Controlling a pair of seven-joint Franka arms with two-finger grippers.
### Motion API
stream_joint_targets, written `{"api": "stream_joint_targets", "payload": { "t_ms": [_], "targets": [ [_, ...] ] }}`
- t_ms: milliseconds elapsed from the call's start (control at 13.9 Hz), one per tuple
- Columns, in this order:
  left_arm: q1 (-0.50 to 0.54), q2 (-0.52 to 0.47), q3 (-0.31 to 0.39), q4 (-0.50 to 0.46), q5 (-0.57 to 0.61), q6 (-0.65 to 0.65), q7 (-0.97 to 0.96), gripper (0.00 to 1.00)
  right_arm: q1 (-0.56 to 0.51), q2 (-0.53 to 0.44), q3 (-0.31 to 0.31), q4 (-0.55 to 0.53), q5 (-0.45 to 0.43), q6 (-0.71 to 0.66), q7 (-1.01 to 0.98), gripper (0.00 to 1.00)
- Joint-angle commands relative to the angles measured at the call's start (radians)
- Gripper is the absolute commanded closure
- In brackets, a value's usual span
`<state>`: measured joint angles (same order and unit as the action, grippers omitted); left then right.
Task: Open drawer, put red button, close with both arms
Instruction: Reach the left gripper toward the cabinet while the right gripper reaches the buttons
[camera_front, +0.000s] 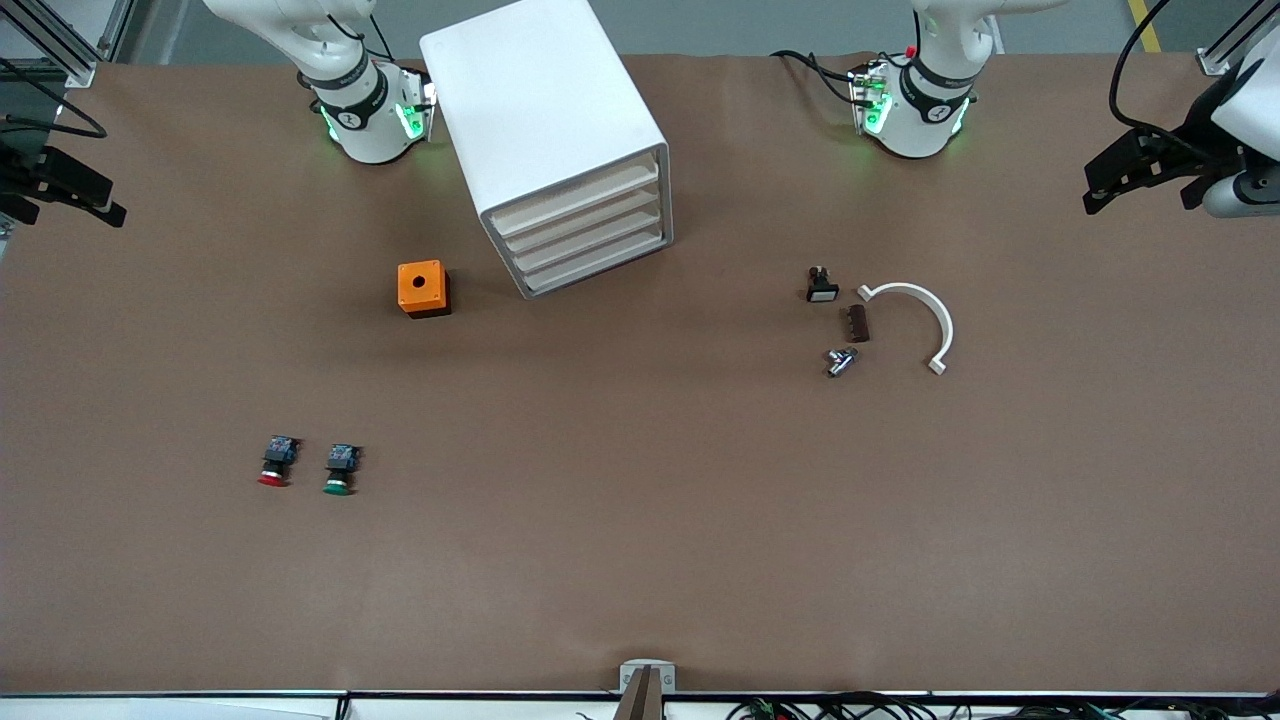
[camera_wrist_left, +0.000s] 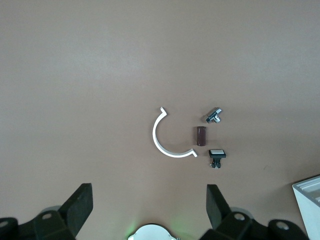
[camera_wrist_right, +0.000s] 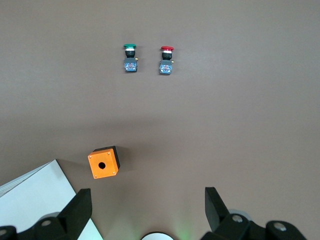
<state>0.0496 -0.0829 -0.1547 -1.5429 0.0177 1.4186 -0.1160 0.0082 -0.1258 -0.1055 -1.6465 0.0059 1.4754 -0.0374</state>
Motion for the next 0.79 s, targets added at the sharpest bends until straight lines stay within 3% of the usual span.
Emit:
{"api": "stream_joint_targets", "payload": {
  "t_ms": [0,216,505,721],
  "targets": [
    [0.001,0.008,-0.005,0.027,0.024,-0.026,0.001,0.00,-0.008,-0.029,0.007,-0.027,-0.010,0.005,0.007,0.00],
    [0.007,0.017,-0.002,0.029,0.024,-0.024,0.012,0.00,-0.011,-0.028,0.007,-0.027,-0.012,0.005,0.001,0.00],
    [0.010,0.100,0.006,0.040,0.044,-0.007,0.004,0.00,-0.017,-0.026,0.003,-0.026,-0.010,0.010,-0.036,0.00],
    [0.007,0.135,0.009,-0.003,0.044,0.087,0.001,0.00,-0.016,-0.021,0.004,-0.012,-0.012,0.009,-0.035,0.00]
  ]
}}
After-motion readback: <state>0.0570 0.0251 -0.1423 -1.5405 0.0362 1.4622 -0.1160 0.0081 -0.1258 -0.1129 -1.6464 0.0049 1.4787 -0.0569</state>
